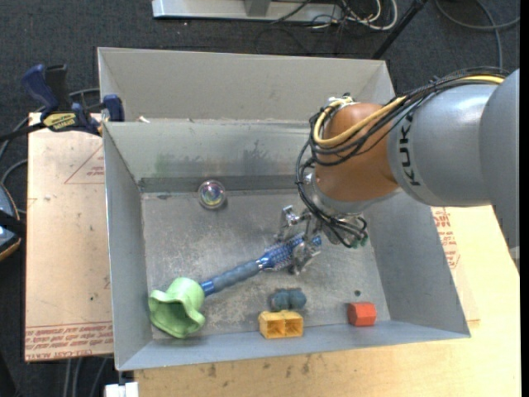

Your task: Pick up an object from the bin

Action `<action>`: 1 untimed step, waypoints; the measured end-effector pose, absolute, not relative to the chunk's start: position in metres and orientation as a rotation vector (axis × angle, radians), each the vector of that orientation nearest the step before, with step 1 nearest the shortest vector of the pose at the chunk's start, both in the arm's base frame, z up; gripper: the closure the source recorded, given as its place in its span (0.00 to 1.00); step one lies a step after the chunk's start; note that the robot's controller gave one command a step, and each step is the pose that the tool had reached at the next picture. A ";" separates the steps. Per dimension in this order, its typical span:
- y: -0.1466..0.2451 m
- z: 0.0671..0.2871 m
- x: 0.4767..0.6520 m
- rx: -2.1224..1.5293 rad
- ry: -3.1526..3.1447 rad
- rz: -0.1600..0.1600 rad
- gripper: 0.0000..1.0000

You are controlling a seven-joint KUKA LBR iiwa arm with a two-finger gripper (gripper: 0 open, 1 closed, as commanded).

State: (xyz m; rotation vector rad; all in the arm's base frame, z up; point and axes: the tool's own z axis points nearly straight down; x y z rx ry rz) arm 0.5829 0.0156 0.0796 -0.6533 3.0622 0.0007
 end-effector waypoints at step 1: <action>0.016 0.142 0.585 -0.651 3.065 -0.002 1.00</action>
Offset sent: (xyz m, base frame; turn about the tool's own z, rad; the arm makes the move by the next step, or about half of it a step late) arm 0.0000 -0.0001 0.0594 0.0000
